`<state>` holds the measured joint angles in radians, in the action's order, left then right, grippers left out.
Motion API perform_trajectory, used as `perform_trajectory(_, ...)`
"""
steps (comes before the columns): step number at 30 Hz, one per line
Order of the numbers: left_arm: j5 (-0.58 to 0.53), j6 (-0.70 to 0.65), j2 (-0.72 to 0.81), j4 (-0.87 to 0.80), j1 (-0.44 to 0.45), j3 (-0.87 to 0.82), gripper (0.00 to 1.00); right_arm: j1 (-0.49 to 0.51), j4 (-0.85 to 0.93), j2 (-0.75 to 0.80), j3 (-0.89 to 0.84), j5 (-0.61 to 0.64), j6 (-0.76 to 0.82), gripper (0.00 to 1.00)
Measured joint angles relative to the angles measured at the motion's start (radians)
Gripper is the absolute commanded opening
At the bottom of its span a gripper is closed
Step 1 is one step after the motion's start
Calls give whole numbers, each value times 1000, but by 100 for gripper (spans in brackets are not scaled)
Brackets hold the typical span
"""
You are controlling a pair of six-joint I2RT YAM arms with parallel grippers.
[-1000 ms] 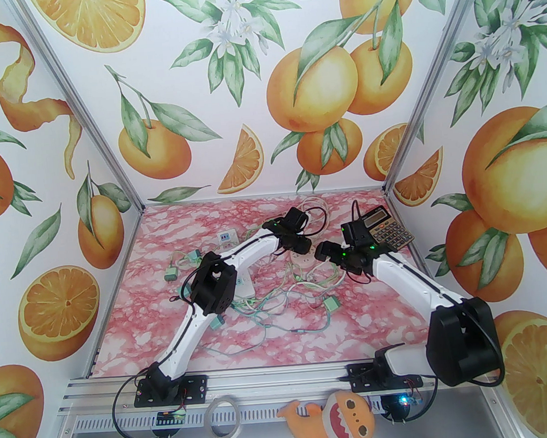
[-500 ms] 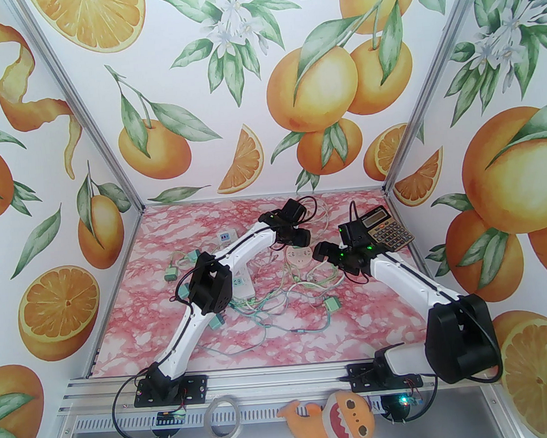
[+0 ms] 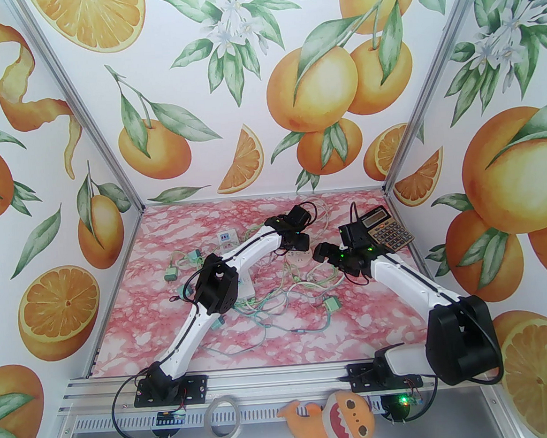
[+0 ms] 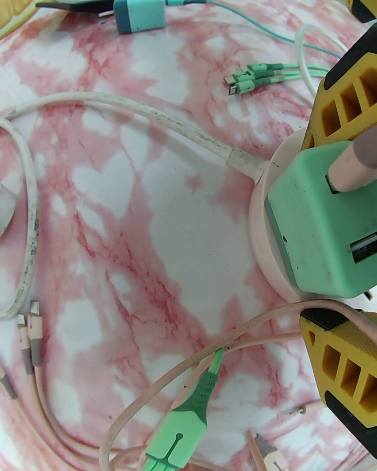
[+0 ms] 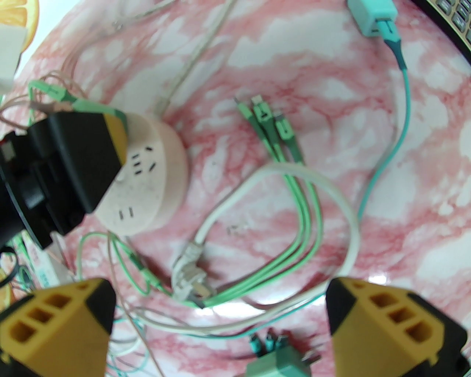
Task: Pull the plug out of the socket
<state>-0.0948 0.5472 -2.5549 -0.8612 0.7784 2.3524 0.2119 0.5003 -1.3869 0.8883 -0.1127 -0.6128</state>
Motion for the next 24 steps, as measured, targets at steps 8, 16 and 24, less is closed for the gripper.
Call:
perform_trajectory(8, -58, -5, 2, -30, 1, 2, 68, 0, 0, 1, -10, 0, 1, 100)
perform_trajectory(16, -19, -6, 175, -6, -16, -179, 72, 15, -2, -36, 42, 3, 25, 100)
perform_trajectory(24, -10, 31, 497, 72, -88, -439, 73, 101, -6, -214, 251, 66, 74, 94)
